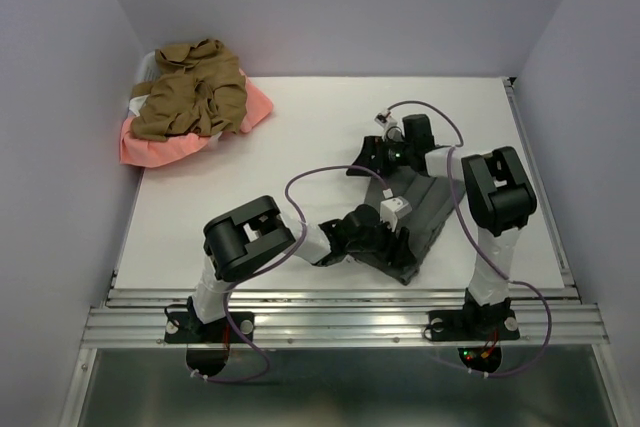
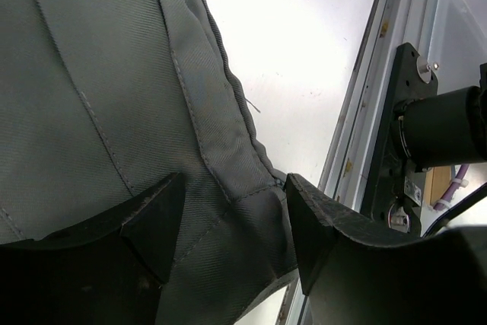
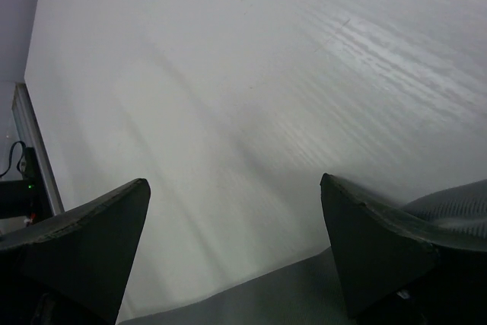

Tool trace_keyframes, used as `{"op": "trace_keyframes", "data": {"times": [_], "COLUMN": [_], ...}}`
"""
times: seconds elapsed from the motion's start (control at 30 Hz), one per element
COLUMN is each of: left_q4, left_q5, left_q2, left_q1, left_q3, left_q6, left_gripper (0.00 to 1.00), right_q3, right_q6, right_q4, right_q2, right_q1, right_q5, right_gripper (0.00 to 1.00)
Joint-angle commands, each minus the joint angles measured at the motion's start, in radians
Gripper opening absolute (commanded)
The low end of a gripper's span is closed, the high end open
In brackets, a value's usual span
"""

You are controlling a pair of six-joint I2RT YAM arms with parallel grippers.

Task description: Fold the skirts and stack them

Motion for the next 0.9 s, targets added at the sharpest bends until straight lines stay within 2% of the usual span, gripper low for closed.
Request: {"op": "trace_keyframes", "data": {"times": [0.0,0.2,0.3,0.53,0.6,0.73,0.87], "left_q4": [-0.074,-0.070,-0.068,-0.070,-0.082,-0.116,-0.218], "left_q5": [0.002,0.007,0.005,-0.009,-0.006,-0.030,-0.073], "left_q2": [0.043,0.046,0.042,0.000,-0.036,-0.142,-0.240], "left_q1": [0.001,0.010,0.010,0.012,0.012,0.012,0.012], "left_q3": [-0.039,-0.039,-0.034,-0.034,-0.022,-0.002,0.030], "left_q6": [-0.002,-0.007,-0.005,-0.008,-0.005,0.036,0.090], "left_gripper": [0.67,0.67,0.67,0.67,0.68,0.69,0.70], "right_q3": [0.031,0.049,0.092,0.184,0.169,0.095,0.046], "right_q6": [-0.074,-0.055,-0.038,0.015,0.055,0.093,0.121], "right_q4": [0.002,0.016,0.014,-0.059,-0.071,-0.058,-0.059], "right_q2": [0.051,0.055,0.005,-0.119,-0.162,-0.230,-0.270], "right_q1": [-0.051,-0.125,-0.125,-0.125,-0.125,-0.125,-0.113], "right_q5": [0.039,0.010,-0.004,0.163,0.205,0.194,0.194], "right_gripper": [1.00,1.00,1.00,1.00,1.00,1.00,1.00]}}
